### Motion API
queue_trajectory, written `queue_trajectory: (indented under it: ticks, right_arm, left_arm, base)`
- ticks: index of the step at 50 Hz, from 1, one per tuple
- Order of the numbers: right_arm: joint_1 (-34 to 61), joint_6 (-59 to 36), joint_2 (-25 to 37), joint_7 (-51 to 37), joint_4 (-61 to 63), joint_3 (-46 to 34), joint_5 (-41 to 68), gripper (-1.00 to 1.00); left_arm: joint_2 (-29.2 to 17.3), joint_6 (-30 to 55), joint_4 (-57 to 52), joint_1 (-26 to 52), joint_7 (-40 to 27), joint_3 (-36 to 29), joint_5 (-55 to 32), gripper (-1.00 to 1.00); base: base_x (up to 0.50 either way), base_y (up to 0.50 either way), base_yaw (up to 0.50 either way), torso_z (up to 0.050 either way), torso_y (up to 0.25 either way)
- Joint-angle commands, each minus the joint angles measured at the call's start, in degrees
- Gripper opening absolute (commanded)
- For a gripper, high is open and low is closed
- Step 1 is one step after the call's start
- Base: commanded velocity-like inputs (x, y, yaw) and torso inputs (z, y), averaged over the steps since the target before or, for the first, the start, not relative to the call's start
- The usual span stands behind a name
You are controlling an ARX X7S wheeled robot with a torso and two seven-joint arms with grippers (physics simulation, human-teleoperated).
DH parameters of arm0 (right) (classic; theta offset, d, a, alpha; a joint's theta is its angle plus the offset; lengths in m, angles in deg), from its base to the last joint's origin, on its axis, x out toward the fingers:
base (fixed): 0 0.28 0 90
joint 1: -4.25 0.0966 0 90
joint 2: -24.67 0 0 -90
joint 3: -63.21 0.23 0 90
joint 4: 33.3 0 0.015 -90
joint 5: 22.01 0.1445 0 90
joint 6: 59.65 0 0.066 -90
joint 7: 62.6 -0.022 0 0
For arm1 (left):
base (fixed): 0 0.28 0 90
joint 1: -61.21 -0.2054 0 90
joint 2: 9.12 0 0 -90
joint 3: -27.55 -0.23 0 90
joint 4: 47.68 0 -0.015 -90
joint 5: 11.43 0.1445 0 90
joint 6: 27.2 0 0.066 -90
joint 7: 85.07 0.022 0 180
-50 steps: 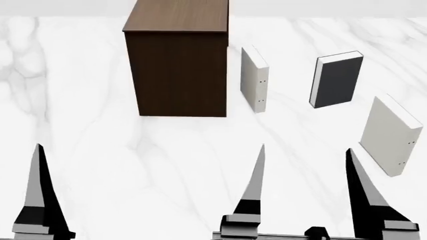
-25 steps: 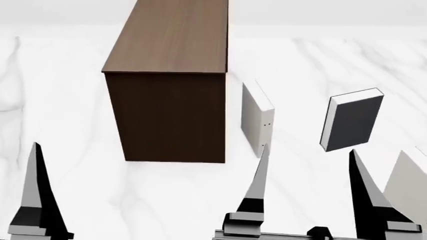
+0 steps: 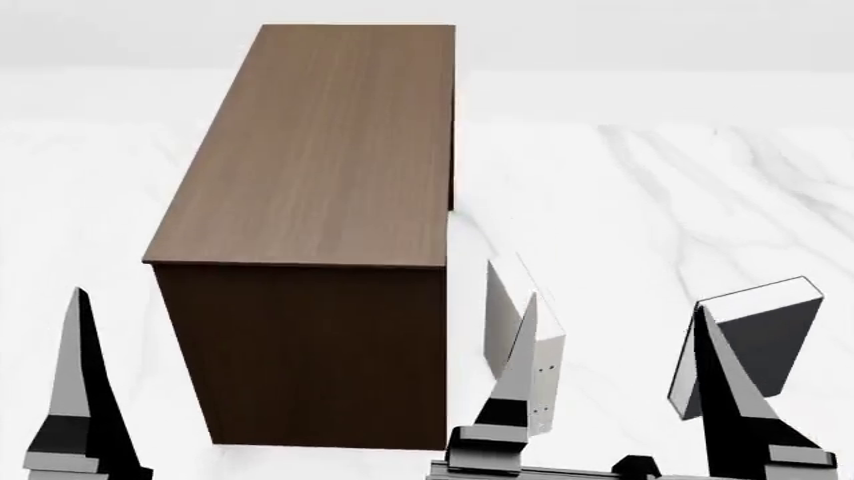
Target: Pick up the book in the middle and place it on the cabinet shelf.
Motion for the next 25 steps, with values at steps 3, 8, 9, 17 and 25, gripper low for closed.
queue_trajectory:
  ticks: [3,8,9,17,25]
  right_arm:
    - [0.0,-0.3,0.5,-0.8,-0.1,0.0,0.8,1.0]
    - [0.1,-0.4,0.6,-1.1,-0.1,-0.4,0.9,1.0]
    - [0.1,-0.3,0.7,-1.1,-0.2,-0.4,0.9,1.0]
    - [0.2,2.9,1.4,-1.8,-1.3,-1.7,-2.0,1.0]
    - [-0.1,5.1,1.7,-2.3,-1.2,-1.8,-2.9,1.0]
  left_arm:
    - [-0.5,0.3,0.2,0.1,-0.7,-0.6,-0.4,1.0]
    - [-0.8,0.0,0.4,0.1,-0.9,-0.1,-0.8,1.0]
    - [-0.9,0.0,0.5,0.1,-1.0,-0.1,-0.8,1.0]
    - [-1.2,0.2,0.6,0.4,-1.5,-0.6,-1.2,1.0]
    - [-1.6,0.0,0.8,0.5,-2.0,-0.9,-1.5,1.0]
  base:
    - [0.5,0.0,0.0,0.0,0.003]
    - [0.5,0.0,0.0,0.0,0.0]
    - [0.5,0.0,0.0,0.0,0.0]
    - [0.44,0.0,0.0,0.0,0.001]
    - [0.0,0.0,0.0,0.0,0.002]
